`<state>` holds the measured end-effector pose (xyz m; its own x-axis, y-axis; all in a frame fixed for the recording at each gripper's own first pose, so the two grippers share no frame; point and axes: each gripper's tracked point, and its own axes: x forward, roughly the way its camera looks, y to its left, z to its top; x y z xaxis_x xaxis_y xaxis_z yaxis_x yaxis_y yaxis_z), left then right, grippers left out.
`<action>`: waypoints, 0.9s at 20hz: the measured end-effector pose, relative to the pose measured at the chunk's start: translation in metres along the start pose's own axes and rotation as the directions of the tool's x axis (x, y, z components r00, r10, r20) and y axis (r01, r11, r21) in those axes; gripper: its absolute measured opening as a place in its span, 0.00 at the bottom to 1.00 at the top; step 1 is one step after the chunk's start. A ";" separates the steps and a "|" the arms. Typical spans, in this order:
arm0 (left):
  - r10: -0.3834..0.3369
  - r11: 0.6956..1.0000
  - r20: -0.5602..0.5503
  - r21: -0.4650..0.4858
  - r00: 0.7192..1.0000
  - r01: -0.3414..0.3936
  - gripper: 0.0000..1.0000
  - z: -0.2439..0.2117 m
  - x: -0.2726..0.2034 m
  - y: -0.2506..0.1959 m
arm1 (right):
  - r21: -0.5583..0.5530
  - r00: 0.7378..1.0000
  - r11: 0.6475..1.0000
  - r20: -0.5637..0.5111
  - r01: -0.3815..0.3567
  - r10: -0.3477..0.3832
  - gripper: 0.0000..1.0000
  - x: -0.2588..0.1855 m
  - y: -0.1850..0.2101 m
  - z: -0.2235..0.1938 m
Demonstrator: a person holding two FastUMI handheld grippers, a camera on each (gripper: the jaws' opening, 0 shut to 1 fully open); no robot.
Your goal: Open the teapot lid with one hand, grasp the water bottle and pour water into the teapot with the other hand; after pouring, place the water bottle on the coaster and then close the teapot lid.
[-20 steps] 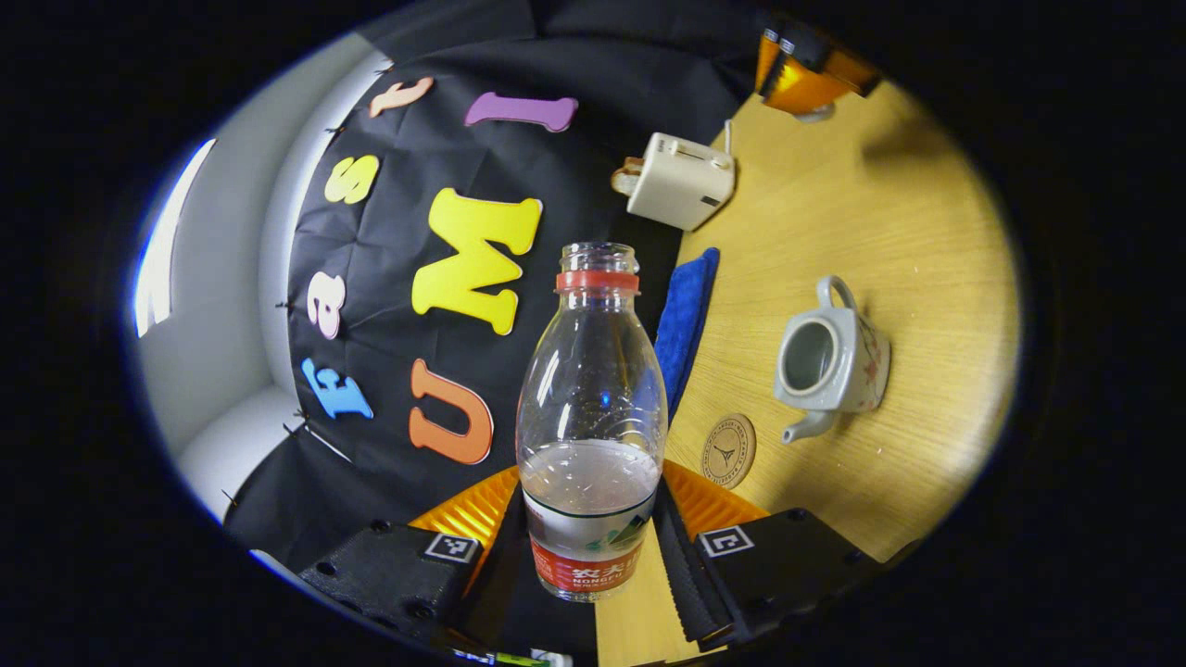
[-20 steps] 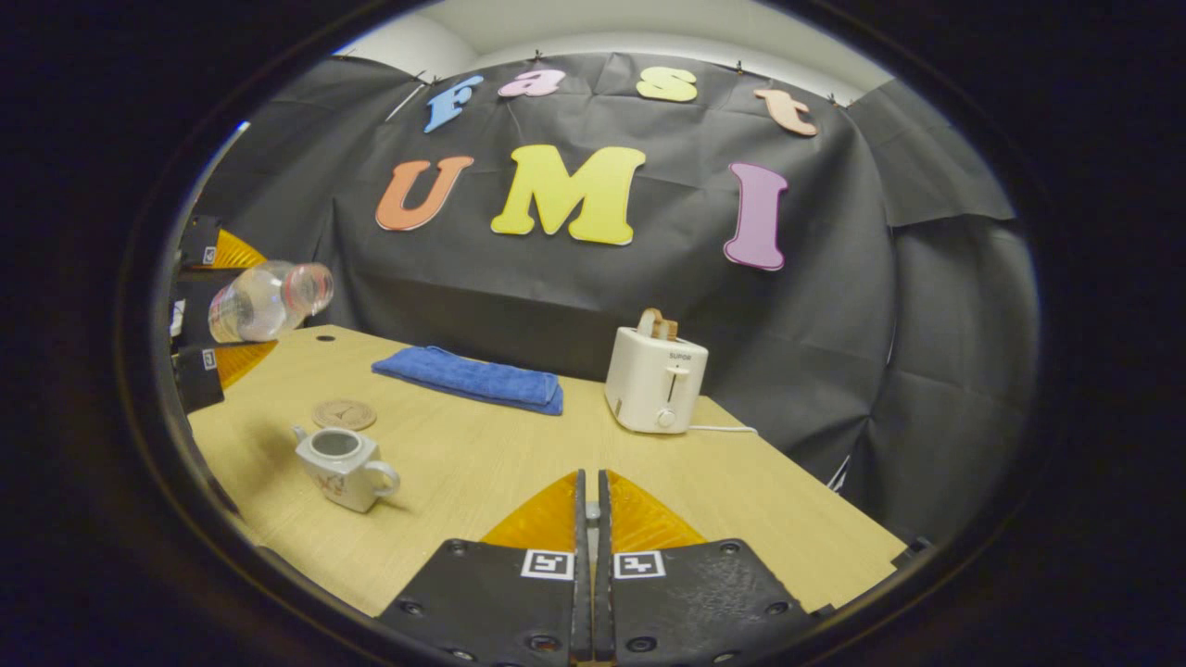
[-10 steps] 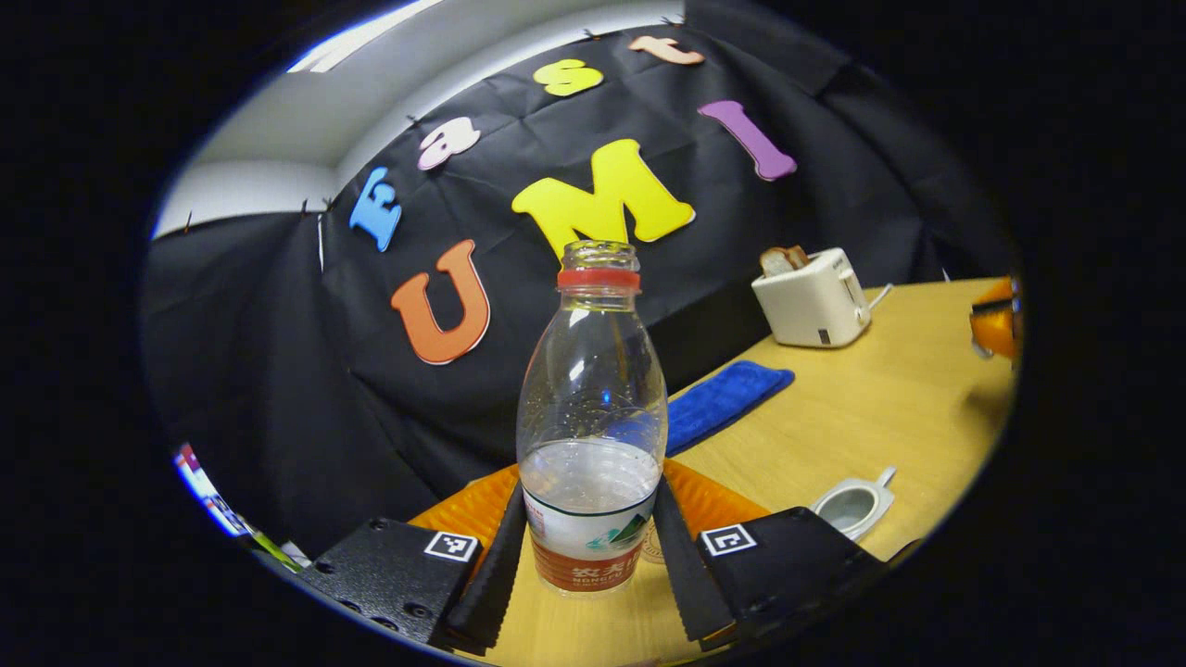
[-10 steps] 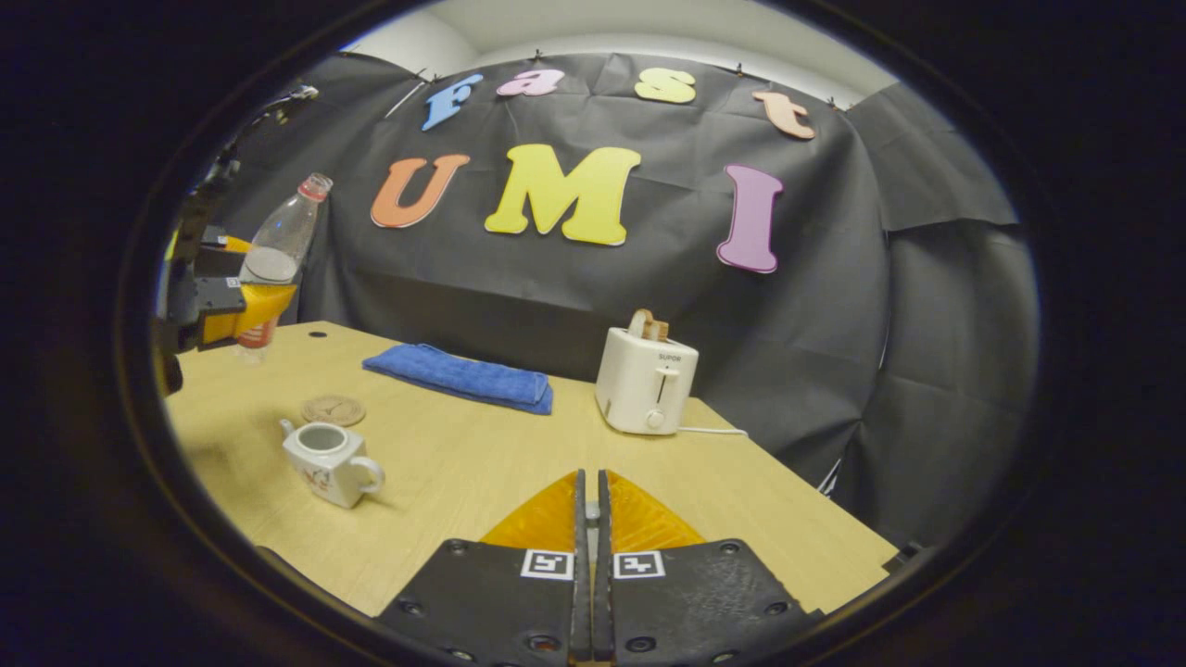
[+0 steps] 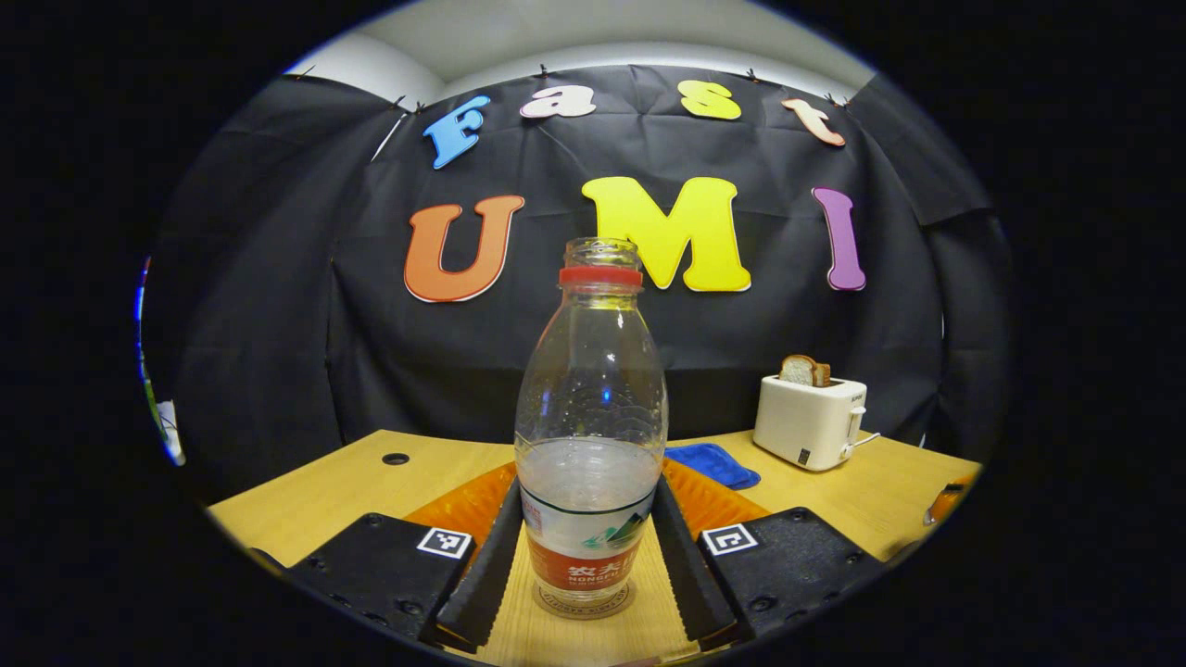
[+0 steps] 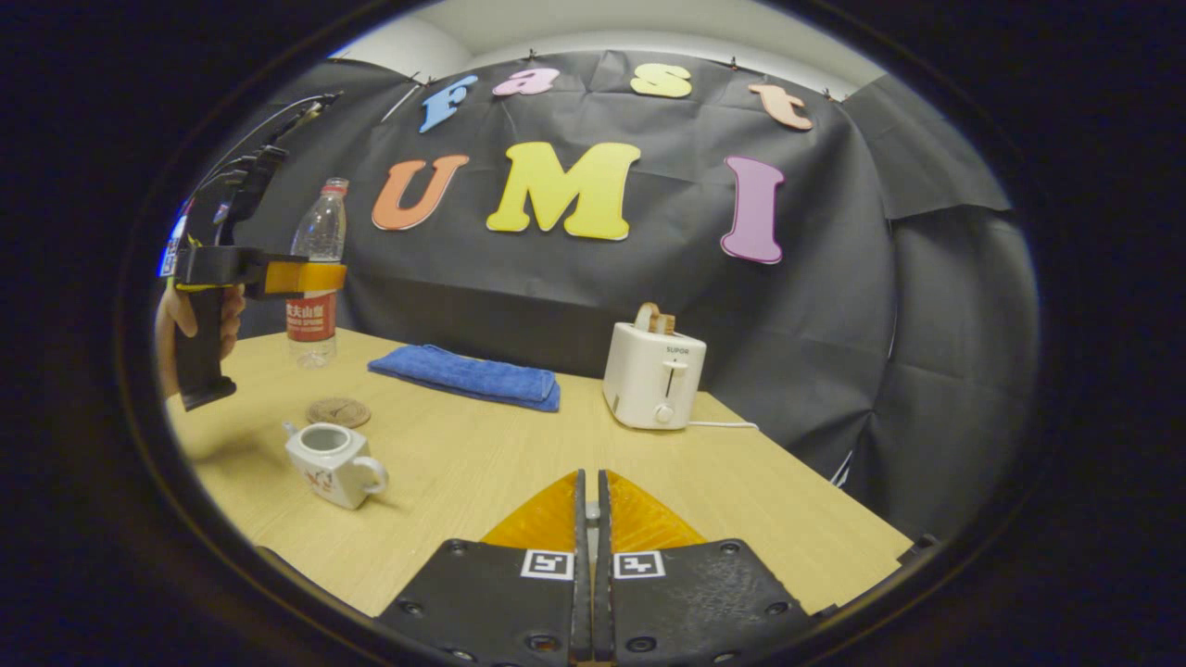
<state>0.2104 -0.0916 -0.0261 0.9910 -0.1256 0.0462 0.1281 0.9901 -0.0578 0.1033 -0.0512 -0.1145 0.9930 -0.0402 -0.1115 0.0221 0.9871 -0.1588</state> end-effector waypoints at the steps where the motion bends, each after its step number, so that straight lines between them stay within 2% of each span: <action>1: -0.018 1.000 -0.005 -0.010 1.000 0.018 0.75 -0.009 0.004 -0.002 | -0.005 1.000 1.000 -0.004 -0.003 0.003 0.01 0.002 0.002 -0.002; 8: -0.051 0.998 -0.034 -0.027 0.998 0.050 0.76 -0.050 0.023 -0.002 | -0.024 1.000 0.999 -0.024 -0.021 0.021 0.01 0.007 0.012 -0.012; 11: -0.026 1.000 -0.055 -0.016 0.998 0.025 0.77 -0.060 0.029 0.007 | -0.010 0.999 0.999 -0.029 -0.043 0.043 0.01 0.004 0.018 -0.012; 18: -0.041 0.999 -0.087 -0.015 0.995 0.040 0.78 -0.069 0.030 0.006 | -0.023 0.999 0.999 -0.010 -0.046 0.046 0.01 0.000 0.023 -0.005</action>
<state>0.2436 -0.0937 -0.0935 0.9845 -0.1710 -0.0379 0.1680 0.9832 -0.0711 0.1036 -0.0297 -0.1229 0.9917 0.0036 -0.1287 -0.0264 0.9840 -0.1759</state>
